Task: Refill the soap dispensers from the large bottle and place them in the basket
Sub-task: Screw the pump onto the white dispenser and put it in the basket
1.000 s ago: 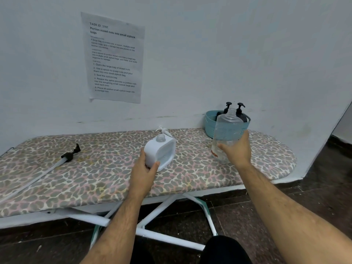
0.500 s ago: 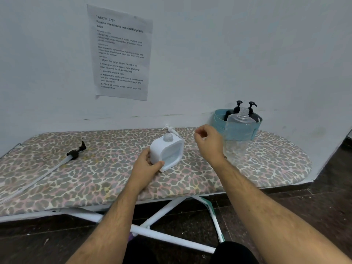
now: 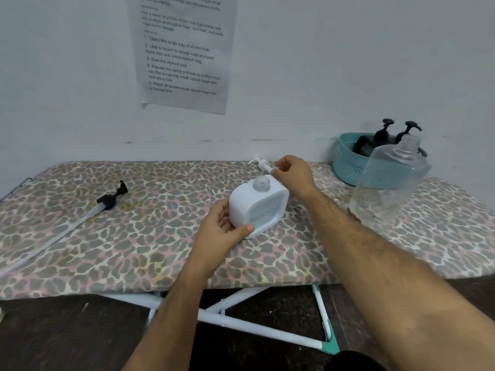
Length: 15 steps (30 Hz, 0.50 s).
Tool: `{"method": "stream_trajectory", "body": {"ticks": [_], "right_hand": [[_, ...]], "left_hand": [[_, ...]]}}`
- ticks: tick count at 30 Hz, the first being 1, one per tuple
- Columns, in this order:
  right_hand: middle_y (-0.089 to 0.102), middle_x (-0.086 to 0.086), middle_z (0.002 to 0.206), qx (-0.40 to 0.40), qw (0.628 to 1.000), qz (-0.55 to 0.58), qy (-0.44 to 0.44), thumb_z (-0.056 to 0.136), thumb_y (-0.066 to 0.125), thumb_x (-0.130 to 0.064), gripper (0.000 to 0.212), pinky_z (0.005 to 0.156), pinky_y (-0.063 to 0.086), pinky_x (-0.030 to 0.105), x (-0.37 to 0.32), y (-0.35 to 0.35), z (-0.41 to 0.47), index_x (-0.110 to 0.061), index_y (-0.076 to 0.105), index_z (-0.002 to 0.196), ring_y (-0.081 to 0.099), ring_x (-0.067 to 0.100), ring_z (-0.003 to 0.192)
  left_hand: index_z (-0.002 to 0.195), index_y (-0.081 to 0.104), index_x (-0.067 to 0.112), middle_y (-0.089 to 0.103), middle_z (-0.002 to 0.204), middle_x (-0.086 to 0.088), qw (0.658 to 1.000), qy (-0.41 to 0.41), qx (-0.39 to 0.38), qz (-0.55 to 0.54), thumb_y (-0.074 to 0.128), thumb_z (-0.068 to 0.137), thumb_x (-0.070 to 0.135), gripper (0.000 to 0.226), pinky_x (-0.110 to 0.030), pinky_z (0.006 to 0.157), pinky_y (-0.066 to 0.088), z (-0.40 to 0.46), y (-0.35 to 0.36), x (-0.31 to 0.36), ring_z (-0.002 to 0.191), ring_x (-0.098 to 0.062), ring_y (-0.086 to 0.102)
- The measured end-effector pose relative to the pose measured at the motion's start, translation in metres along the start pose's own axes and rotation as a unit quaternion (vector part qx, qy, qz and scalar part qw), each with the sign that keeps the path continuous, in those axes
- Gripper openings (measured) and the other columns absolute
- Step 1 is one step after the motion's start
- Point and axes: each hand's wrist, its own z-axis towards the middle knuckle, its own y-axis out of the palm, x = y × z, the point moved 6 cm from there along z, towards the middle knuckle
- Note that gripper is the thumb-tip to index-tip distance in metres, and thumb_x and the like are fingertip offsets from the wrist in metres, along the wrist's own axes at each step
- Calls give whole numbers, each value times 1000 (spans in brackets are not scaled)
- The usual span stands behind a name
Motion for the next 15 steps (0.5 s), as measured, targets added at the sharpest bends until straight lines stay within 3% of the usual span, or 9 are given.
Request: {"method": "stream_trajectory", "body": {"ticks": [3,7,11,15], "right_hand": [[67,5,113,-35,999,-31,-4,86,73,-28,38,76,44,24,-1,14,24,-13,63,119,60,17,91],[61,8,128,-73,997,-36,13,85,73,-34,56,76,43,26,2,27,53,-14,54,134,58,19,96],[58,9,134,-100,993,-64,-2,87,72,-40,61,93,42,29,0,41,74,-11,52,137,57,24,118],[65,7,118,-104,988,-111,-13,84,74,-38,51,84,49,31,2,55,79,-11,60,125,62,22,99]], "left_hand": [[113,54,40,61,122,10,1000,-3,-2,0,79,77,8,55,-18,84,52,3,-1,-3,110,-3,63],[116,56,37,62,122,7,1000,-3,-3,3,80,77,6,55,-18,85,52,5,-4,-7,110,-4,63],[119,57,32,63,122,5,1000,-9,-1,-3,82,74,8,56,-24,90,53,6,-5,-8,112,-8,63],[119,58,31,64,122,6,1000,-9,1,-6,83,72,10,57,-26,91,53,6,-6,-9,111,-7,63]]}}
